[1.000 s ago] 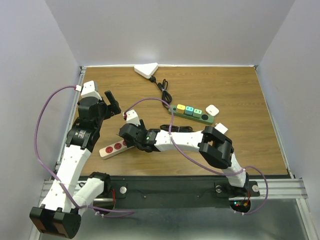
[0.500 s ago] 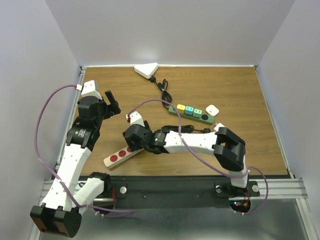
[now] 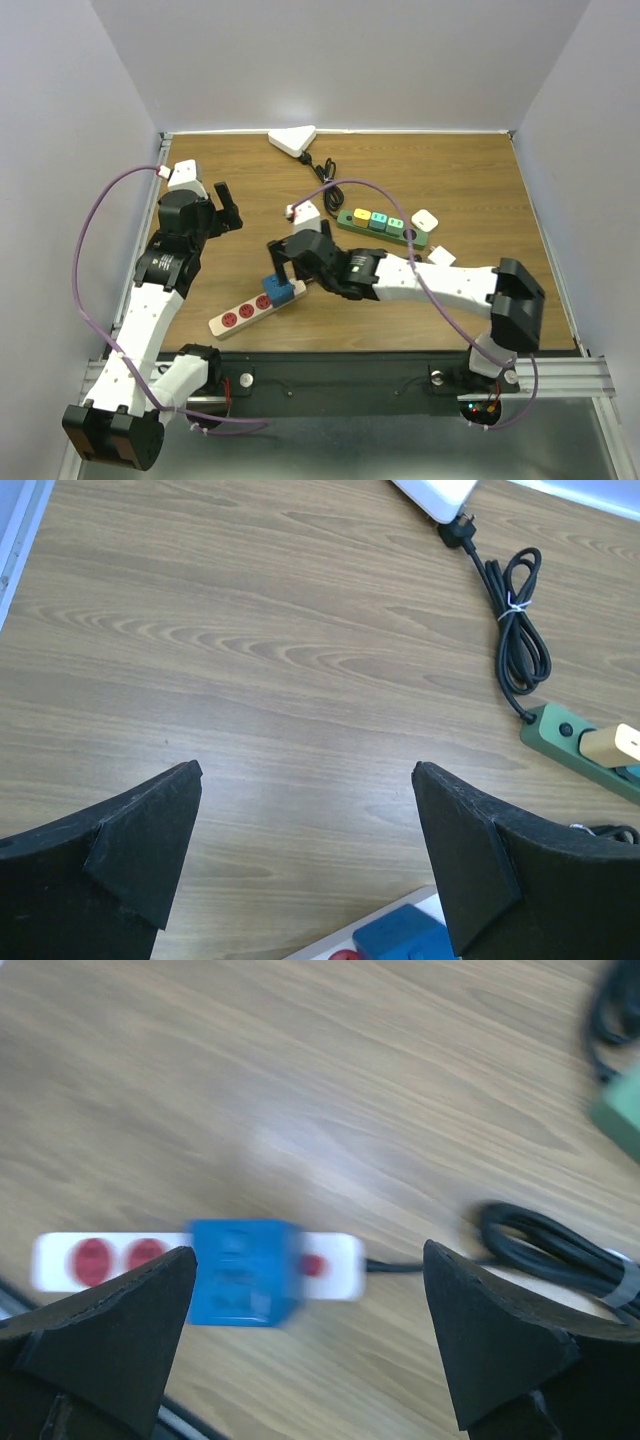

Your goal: Insert the plug

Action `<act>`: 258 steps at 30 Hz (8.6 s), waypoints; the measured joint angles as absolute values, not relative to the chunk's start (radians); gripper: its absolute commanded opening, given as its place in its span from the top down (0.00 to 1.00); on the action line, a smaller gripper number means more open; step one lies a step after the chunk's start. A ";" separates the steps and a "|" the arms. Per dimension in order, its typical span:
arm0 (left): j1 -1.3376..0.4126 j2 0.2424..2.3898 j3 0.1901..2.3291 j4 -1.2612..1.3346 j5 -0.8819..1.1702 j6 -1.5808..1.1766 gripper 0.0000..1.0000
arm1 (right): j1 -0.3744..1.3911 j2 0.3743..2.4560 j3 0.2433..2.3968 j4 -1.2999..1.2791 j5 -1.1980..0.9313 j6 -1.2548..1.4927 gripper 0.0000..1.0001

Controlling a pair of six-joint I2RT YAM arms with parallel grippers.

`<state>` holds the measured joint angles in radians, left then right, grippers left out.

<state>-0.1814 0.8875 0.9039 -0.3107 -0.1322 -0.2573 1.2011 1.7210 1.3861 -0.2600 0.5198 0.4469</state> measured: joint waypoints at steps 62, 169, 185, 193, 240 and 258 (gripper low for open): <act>-1.131 2.350 1.798 0.131 -0.053 -0.117 0.05 | -0.385 0.898 0.836 -0.329 -0.223 0.516 0.00; -0.500 1.166 0.841 0.178 -0.135 -0.320 0.01 | 0.093 1.403 1.215 -0.499 -0.294 0.405 1.00; -0.437 1.178 0.841 0.130 -0.059 -0.321 0.01 | 0.101 1.620 1.314 -0.778 -0.284 0.290 1.00; -0.430 1.182 0.841 0.130 -0.037 -0.321 0.01 | 0.134 1.746 1.426 -0.811 -0.279 0.278 1.00; -0.430 1.194 0.841 0.130 -0.027 -0.321 0.01 | 0.178 1.840 1.445 -0.865 -0.142 0.287 1.00; -0.430 1.209 0.841 0.131 -0.026 -0.321 0.01 | 0.178 1.842 1.468 -0.858 -0.142 0.291 0.99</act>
